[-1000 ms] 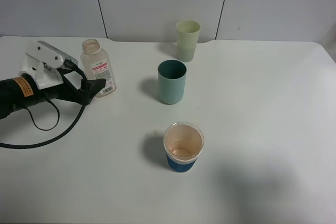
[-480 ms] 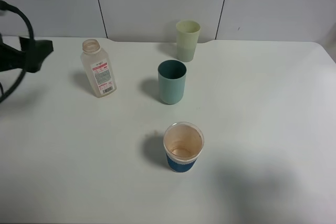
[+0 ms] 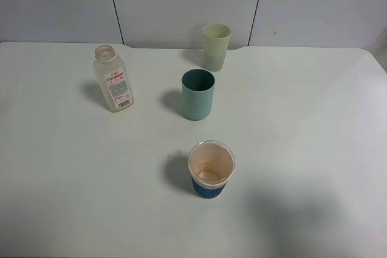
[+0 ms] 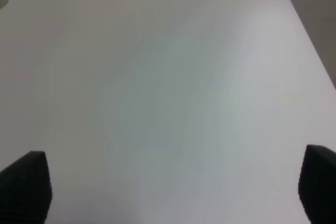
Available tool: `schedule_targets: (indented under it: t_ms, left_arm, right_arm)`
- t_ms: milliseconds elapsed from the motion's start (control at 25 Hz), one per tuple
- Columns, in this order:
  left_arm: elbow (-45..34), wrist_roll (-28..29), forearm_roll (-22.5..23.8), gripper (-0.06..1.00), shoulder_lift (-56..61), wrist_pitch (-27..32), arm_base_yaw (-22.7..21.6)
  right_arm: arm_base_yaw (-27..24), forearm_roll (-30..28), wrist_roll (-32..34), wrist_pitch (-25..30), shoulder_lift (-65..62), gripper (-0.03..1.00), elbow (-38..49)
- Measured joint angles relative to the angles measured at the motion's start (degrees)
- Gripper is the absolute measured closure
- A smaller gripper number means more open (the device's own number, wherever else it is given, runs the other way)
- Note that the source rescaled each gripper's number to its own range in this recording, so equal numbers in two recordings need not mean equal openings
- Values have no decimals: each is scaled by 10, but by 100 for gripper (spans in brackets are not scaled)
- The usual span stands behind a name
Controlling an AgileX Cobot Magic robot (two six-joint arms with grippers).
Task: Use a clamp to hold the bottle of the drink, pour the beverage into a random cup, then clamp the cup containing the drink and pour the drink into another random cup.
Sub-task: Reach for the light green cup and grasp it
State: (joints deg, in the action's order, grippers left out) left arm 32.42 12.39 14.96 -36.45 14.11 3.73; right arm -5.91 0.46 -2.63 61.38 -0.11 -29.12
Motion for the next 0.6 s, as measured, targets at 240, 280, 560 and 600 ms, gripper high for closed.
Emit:
schedule_targets:
  t_ms: [240,280,560,600]
  left_arm:
    - [7,-2,-1,-6,69,72,0]
    - [7,-2,-1,-6,85,84,0]
    - [64,-17,-7,-6,164,237,0]
    - [77,-25,-11,-6,169,259,0]
  right_arm:
    - [0,0,0,0,0,-3,0]
    - [0,0,0,0,0,-3,0]
    - [0,0,0,0,0,-3,0]
    - [0,0,0,0,0,-3,0]
